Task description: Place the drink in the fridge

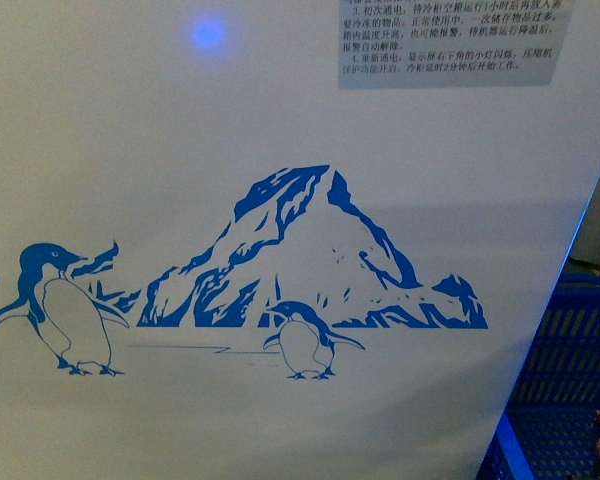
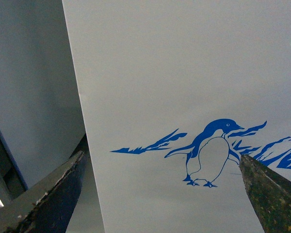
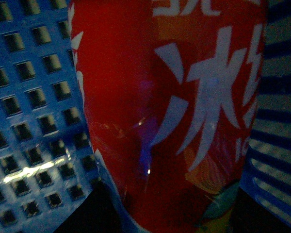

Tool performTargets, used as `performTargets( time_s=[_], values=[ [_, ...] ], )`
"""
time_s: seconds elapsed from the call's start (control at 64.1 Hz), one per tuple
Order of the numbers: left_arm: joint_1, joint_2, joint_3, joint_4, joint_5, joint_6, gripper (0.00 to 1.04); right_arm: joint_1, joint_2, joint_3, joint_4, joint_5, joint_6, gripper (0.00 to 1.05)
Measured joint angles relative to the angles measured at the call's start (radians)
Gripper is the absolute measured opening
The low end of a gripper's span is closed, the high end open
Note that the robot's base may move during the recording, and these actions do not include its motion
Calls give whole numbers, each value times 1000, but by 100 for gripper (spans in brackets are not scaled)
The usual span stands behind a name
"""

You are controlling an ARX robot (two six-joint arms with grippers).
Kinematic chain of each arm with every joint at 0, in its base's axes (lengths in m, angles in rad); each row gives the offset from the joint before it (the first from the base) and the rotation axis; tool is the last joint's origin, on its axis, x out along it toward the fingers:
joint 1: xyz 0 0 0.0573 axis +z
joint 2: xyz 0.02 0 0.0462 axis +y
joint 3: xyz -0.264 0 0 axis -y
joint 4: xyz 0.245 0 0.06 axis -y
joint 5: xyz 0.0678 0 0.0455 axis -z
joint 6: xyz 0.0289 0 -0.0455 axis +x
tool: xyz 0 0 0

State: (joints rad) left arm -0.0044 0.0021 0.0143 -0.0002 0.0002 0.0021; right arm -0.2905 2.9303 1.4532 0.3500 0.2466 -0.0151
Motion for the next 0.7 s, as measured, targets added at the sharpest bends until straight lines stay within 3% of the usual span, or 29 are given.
performTargets(
  time_s=[0.343, 0.499, 0.702],
  values=[
    [0, 0, 0, 0, 0, 0, 97, 43, -468, -307, 62, -149, 41, 38],
    [0, 0, 0, 0, 0, 0, 97, 69, -898, -503, 14, -234, 57, 38],
    [0, 0, 0, 0, 0, 0, 97, 97, -1479, -672, -95, -266, 60, 38]
  ],
)
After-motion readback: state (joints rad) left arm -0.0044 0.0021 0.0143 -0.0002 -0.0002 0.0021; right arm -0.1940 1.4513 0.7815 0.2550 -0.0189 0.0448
